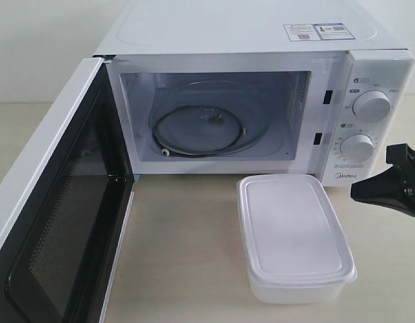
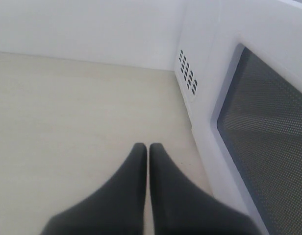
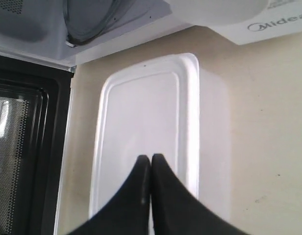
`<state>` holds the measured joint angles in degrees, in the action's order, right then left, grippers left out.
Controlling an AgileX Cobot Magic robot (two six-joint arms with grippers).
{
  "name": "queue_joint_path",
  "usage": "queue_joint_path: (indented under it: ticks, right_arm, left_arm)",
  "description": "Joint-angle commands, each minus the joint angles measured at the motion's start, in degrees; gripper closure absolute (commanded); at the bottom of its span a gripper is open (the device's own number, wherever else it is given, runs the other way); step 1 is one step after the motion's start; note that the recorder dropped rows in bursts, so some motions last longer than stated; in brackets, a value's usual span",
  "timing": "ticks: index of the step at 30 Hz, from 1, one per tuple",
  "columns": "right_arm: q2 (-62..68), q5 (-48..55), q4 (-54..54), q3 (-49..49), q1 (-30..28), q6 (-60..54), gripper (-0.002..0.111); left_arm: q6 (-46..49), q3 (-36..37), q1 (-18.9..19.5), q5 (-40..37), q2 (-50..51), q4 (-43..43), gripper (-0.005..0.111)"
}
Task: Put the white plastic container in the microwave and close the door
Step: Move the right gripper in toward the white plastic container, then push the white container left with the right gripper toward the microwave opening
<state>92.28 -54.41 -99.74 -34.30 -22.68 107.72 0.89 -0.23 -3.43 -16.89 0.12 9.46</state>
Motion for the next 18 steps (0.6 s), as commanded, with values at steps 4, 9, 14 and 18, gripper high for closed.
queue_joint_path:
  ticks: [4,9,14,18]
  right_arm:
    - [9.31,0.74,-0.21,0.63,3.84,-5.13,0.108]
    - [9.52,0.61,-0.21,-0.65,3.84,-4.16,0.082]
    - [9.52,-4.98,-0.21,-5.14,3.84,-1.19,0.066]
    - [9.52,-7.88,-0.21,-9.46,3.84,2.53,0.067]
  left_arm:
    - [0.13,0.23,0.20,0.11,-0.12,0.54,0.102]
    - [0.13,0.23,0.20,0.11,-0.12,0.54,0.102]
    - [0.13,0.23,0.20,0.11,-0.12,0.54,0.102]
    - [0.13,0.23,0.20,0.11,-0.12,0.54,0.102]
